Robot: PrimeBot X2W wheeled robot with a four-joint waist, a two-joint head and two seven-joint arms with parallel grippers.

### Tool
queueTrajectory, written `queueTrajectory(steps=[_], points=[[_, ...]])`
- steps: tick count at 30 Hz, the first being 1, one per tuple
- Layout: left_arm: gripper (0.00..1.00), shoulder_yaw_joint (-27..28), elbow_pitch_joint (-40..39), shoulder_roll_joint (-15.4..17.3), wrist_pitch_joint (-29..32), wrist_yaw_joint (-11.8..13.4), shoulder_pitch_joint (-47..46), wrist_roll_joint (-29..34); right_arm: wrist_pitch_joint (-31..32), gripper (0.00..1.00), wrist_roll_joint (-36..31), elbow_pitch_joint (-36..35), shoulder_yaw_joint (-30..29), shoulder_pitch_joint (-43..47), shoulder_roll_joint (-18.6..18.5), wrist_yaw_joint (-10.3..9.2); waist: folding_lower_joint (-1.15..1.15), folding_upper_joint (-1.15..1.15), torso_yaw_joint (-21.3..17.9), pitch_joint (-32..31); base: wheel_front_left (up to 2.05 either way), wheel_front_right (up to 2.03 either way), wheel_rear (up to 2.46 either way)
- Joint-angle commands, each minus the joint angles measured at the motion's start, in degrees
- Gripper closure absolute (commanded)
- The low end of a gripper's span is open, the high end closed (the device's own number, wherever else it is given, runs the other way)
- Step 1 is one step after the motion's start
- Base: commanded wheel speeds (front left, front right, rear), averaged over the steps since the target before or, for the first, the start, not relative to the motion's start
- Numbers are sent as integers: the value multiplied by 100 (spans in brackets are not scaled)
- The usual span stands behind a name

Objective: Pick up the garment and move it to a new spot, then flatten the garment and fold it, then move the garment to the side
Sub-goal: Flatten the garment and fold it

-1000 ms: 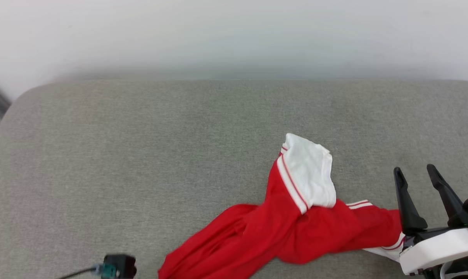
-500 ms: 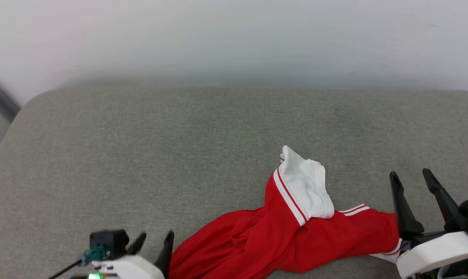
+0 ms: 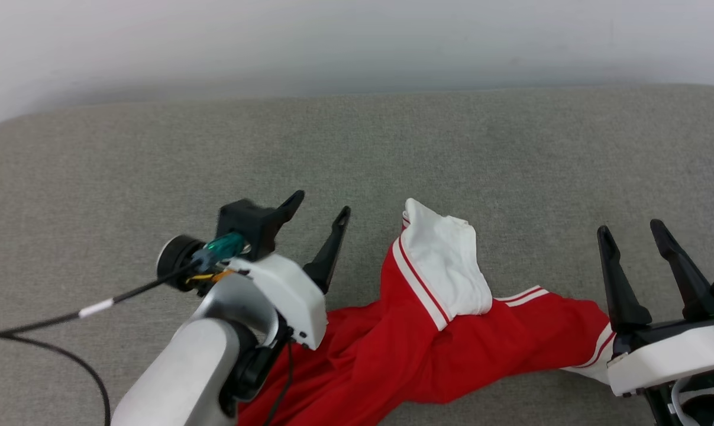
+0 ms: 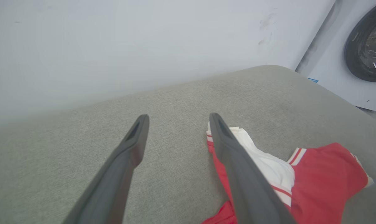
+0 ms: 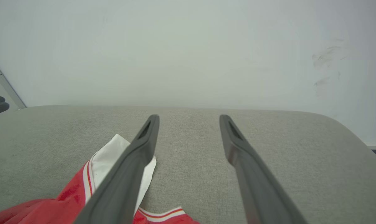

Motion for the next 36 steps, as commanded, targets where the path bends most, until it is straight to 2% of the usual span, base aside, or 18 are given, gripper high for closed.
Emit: queueTrajectory(steps=[1, 9, 14, 19, 21, 22, 23, 25, 31, 36], points=[[0, -85, 127, -49, 86, -87, -200, 16, -22, 0, -13, -2, -6, -95, -21, -2, 0, 0, -157, 220, 0, 0, 0], [0, -772, 1435, -304, 1235, -890, -1280, -155, -139, 0, -4, 97, 81, -351, -13, -2, 0, 0, -497, 658, 0, 0, 0], [0, -1136, 2056, -249, 1871, -1147, -1614, -139, -218, 0, -49, 187, 184, -440, -8, -2, 0, 0, -671, 789, 0, 0, 0], [0, -1585, 2535, -137, 2656, -1276, -1771, -138, -283, 0, 5, 249, 214, -450, 20, -2, 0, 0, -726, 865, 0, 0, 0], [57, -1765, 2657, -69, 2971, -1309, -1776, -139, -292, 0, 25, 281, 213, -459, 28, -2, 0, 0, -737, 871, 0, 0, 0], [82, -1845, 2686, -53, 3091, -1330, -1790, -179, -306, 0, 34, 295, 209, -467, 36, -2, 0, 0, -740, 875, 0, 0, 0], [100, -1908, 2681, -35, 3146, -1341, -1814, -181, -325, 0, 52, 306, 207, -475, 43, -2, 0, 0, -741, 876, 0, 0, 0], [100, -1993, 2634, -16, 3086, -1354, -1864, -206, -348, 0, 68, 339, 187, -481, 56, -2, 0, 0, -739, 853, 0, 0, 0], [100, -1838, 2255, -19, 2338, -1306, -2009, -144, -378, 0, 66, 376, -5, -411, 84, -2, 0, 0, -578, 713, 0, 0, 0], [100, -1544, 1858, 133, 1797, -994, -1814, -159, -329, 0, 25, 317, -129, -306, 93, -2, 0, 0, -356, 521, 0, 0, 0]])
